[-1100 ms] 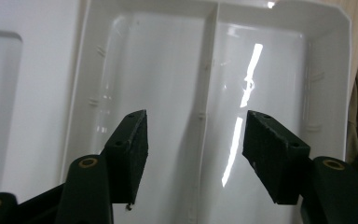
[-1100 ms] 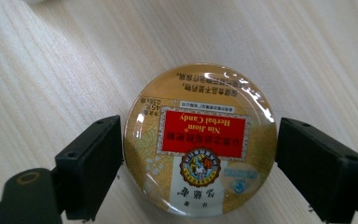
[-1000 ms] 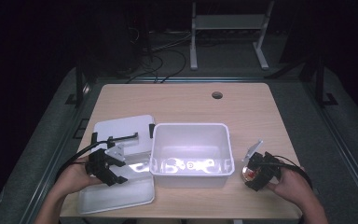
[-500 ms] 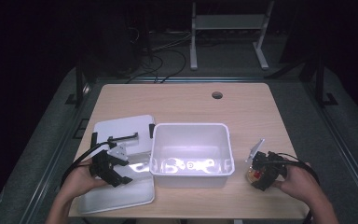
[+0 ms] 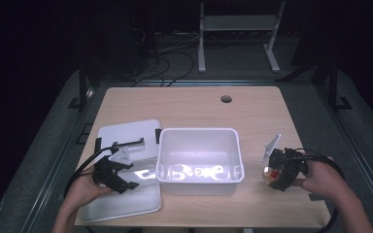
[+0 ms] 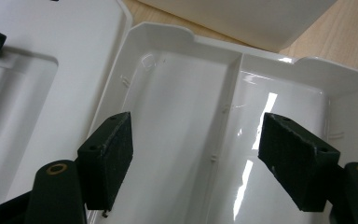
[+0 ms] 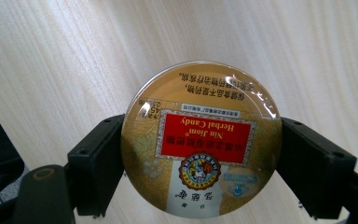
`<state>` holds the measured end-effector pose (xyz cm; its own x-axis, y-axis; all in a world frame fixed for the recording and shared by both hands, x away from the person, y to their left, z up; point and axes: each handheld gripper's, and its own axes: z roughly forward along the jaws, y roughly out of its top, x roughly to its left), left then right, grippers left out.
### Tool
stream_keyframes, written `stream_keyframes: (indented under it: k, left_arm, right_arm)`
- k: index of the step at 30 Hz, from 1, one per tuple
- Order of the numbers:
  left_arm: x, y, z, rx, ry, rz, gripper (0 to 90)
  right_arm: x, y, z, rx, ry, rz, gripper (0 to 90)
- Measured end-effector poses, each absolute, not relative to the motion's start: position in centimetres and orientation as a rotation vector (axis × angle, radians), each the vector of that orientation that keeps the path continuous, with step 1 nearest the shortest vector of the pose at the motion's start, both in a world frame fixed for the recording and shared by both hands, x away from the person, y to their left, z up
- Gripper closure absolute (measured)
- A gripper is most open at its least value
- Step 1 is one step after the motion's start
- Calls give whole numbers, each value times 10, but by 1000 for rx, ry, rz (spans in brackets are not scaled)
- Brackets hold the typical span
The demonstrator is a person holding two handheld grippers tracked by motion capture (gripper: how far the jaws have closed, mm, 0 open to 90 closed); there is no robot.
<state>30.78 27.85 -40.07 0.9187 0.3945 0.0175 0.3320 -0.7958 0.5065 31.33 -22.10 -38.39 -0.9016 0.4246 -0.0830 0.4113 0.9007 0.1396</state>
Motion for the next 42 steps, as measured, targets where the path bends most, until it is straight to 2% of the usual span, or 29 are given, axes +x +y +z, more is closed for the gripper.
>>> stream_keyframes:
  k: [18,42]
  left_arm:
    - [315,287,-397,2510,588,223,134]
    - [314,293,-390,2470,583,228,113]
  right_arm:
    - [318,-218,-353,612,2959,156,200]
    - [320,-190,-307,491,2944,157,199]
